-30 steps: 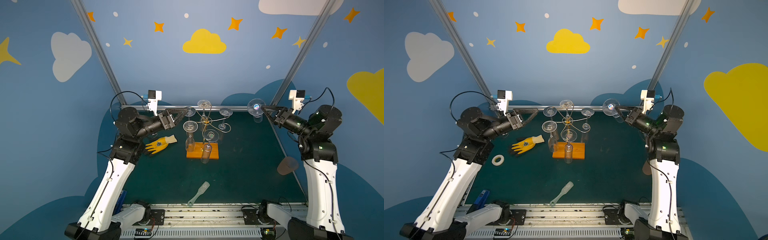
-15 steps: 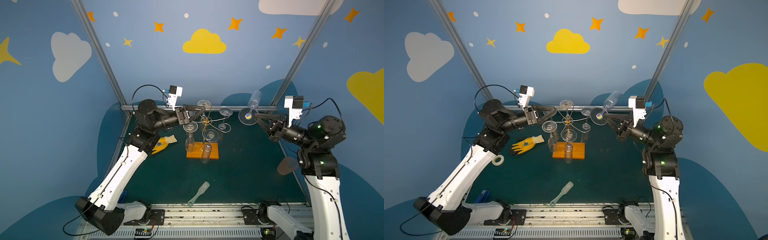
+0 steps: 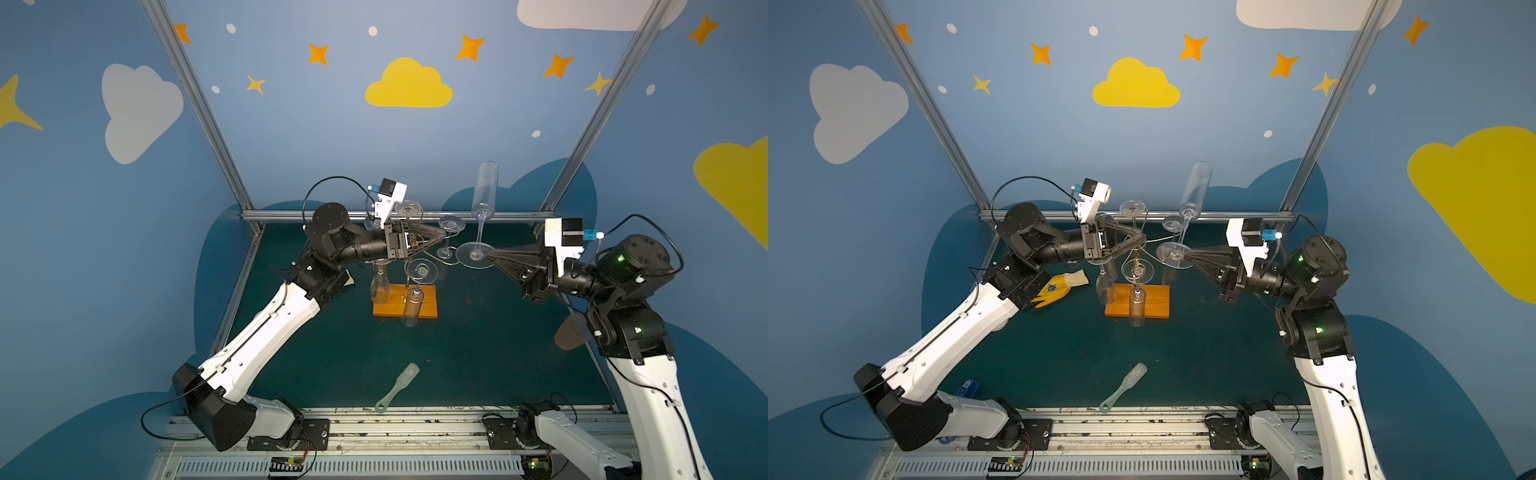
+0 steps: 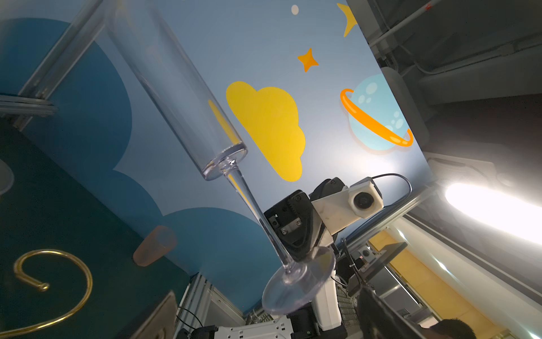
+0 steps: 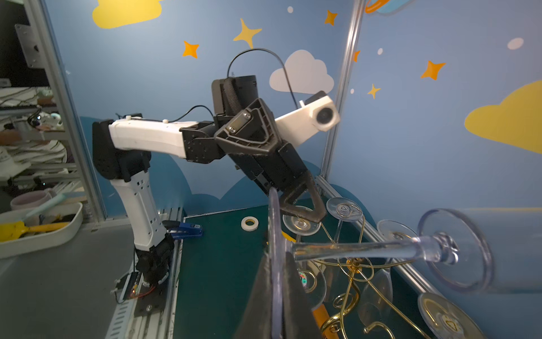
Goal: Take the wine glass off the wine glass rack
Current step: Pick up the wine glass from the wine glass rack.
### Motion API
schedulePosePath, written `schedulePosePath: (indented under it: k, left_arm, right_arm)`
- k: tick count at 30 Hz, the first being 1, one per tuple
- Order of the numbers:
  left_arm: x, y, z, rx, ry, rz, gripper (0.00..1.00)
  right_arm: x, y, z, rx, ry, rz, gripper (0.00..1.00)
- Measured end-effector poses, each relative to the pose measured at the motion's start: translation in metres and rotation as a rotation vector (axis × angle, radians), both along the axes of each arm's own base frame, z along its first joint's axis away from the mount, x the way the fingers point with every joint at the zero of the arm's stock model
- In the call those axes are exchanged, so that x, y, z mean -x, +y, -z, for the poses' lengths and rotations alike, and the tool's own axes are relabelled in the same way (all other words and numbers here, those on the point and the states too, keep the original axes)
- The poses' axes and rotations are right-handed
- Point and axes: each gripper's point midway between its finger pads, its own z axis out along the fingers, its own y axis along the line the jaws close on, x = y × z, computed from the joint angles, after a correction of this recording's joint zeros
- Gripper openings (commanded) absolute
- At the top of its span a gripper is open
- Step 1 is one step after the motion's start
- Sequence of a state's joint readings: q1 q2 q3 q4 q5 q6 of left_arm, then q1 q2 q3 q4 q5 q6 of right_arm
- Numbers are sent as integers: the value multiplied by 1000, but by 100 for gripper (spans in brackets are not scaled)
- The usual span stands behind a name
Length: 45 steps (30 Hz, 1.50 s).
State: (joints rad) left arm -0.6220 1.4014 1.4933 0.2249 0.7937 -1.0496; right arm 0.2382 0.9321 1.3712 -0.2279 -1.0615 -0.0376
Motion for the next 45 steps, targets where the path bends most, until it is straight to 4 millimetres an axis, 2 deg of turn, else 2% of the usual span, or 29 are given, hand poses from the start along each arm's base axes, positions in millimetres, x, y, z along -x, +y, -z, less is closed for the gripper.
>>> schedulePosePath:
  k: [5,12,15,22,32,36,38,41,42,45]
  left_arm:
    - [10,-18,9,-11,21,65,90]
    - [24,-32,18,-16,51,118,83]
    - [29,-36,17,-10,48,134,76]
    - [32,-38,17,-6,54,145,47]
    - [31,-40,23,-14,74,147,20]
    - [29,-41,27,-18,97,149,12]
    - [29,-42,28,-20,117,152,3]
    - [29,-42,29,-20,133,156,3]
    - [29,-42,30,-21,137,157,3]
    - [28,-42,34,-25,129,152,3]
  right_arm:
    - [15,9,3,26,-88,-54,0]
    - [26,18,15,73,-155,-104,0]
    - [28,21,21,92,-168,-115,0]
    - [30,24,33,133,-192,-114,0]
    - [32,27,41,169,-223,-111,0]
    - [32,28,43,179,-231,-105,0]
    - [31,29,45,189,-240,-102,0]
    - [32,30,47,198,-254,-103,0]
    - [32,30,47,201,-256,-101,2]
    - [31,31,49,207,-246,-92,32]
